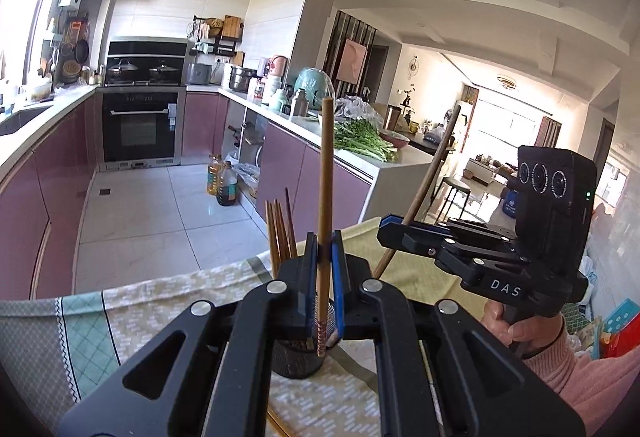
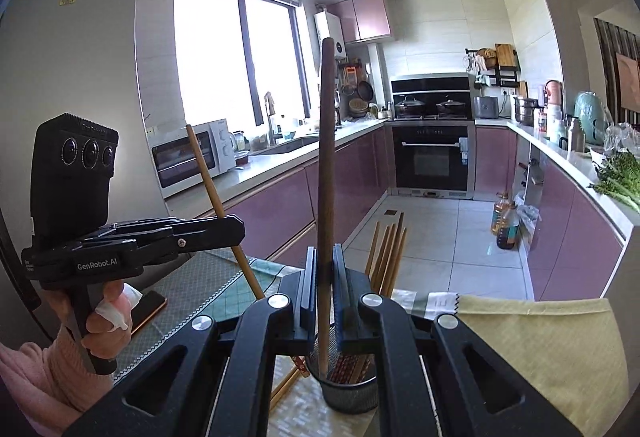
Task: Organize utensils
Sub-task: 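Lower both held chopsticks into the black mesh cup and open both tools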
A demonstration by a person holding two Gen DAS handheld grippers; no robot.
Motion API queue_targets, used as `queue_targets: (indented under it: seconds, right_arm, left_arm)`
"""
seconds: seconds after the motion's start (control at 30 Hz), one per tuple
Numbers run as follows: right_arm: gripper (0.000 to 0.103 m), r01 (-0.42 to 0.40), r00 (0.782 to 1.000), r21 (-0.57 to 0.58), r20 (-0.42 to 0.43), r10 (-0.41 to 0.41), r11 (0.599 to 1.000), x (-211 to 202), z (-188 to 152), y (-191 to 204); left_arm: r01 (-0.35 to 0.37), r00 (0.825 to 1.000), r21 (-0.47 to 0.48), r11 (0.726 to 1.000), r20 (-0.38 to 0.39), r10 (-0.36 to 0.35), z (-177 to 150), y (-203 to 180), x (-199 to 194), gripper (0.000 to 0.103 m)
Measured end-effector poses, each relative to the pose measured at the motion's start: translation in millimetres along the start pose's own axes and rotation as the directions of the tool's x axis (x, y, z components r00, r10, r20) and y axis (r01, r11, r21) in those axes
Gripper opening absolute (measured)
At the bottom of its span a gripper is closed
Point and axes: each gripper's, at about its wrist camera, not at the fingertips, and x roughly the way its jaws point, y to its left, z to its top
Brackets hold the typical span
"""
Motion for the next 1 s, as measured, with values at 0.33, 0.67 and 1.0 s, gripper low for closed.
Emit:
queue_targets:
  seconds: [0.33, 0.67, 1.0]
  right_arm:
    - [0.006, 0.017, 0.999, 0.016, -0.044, -0.016, 1.0, 23.6, -8.4, -7.7]
    - [0.006, 0.01, 0.983, 0.055, -0.186, 0.0, 0.998, 60.6, -30.8, -12.6]
    - [0.007, 0.028, 0.965, 0.093, -0.26, -0.003, 0.995, 87.3, -42.4, -17.0]
  left_arm:
    - [-0.052, 0.998, 0.021, 0.998, -0.043, 0.053, -2.9, -1.2, 28.2, 0.007]
    - [-0.037, 0.981, 0.088, 0.995, -0.186, 0.053, -23.0, -1.9, 52.4, 0.007]
    - [-0.047, 0.951, 0.072, 0.996, -0.301, 0.067, -31.9, 10.7, 84.5, 0.008]
